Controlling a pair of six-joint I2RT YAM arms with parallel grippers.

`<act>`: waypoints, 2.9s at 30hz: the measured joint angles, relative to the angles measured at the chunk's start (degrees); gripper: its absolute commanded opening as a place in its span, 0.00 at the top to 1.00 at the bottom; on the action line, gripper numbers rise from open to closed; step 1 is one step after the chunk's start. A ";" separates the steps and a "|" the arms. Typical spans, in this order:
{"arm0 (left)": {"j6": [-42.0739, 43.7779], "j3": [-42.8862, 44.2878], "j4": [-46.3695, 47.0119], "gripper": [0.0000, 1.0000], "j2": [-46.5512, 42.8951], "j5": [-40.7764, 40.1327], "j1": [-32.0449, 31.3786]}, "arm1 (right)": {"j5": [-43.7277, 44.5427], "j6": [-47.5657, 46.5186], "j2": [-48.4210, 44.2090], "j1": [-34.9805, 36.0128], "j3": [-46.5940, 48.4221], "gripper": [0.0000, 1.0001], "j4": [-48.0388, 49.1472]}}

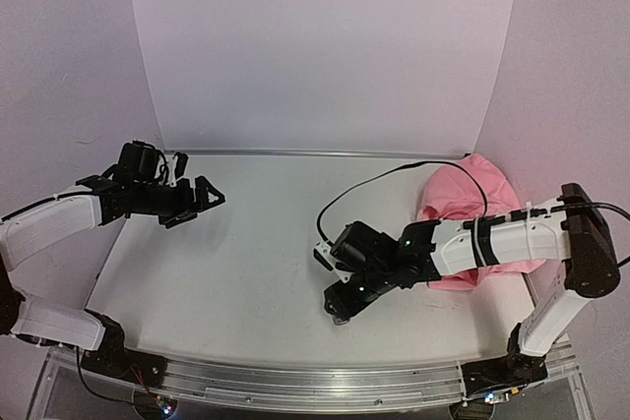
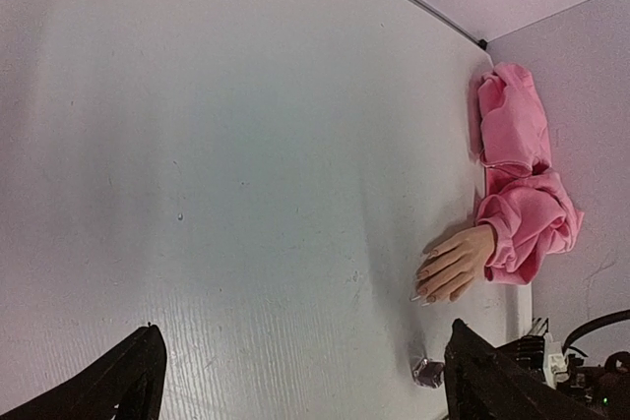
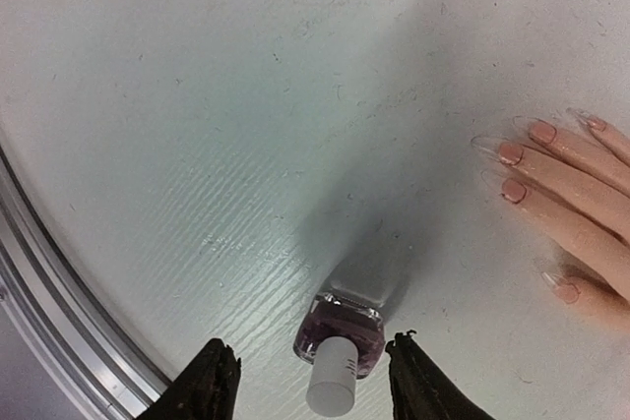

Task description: Paint the nails

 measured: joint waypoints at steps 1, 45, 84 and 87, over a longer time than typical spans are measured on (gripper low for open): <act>-0.11 0.20 0.04 0.01 0.11 0.13 -0.02 | 0.02 0.42 0.02 -0.02 -0.42 0.53 0.22; 26.51 -14.95 29.75 0.09 -0.52 -6.56 -32.17 | -22.08 4.11 -5.84 -15.32 4.96 1.00 12.09; 41.90 -12.50 36.37 0.77 7.28 -14.36 -38.34 | -18.38 3.19 1.84 -7.69 15.98 1.00 6.93; 42.05 -12.50 36.30 0.90 7.28 -14.34 -38.38 | -18.05 2.82 2.01 -7.50 16.06 1.00 6.86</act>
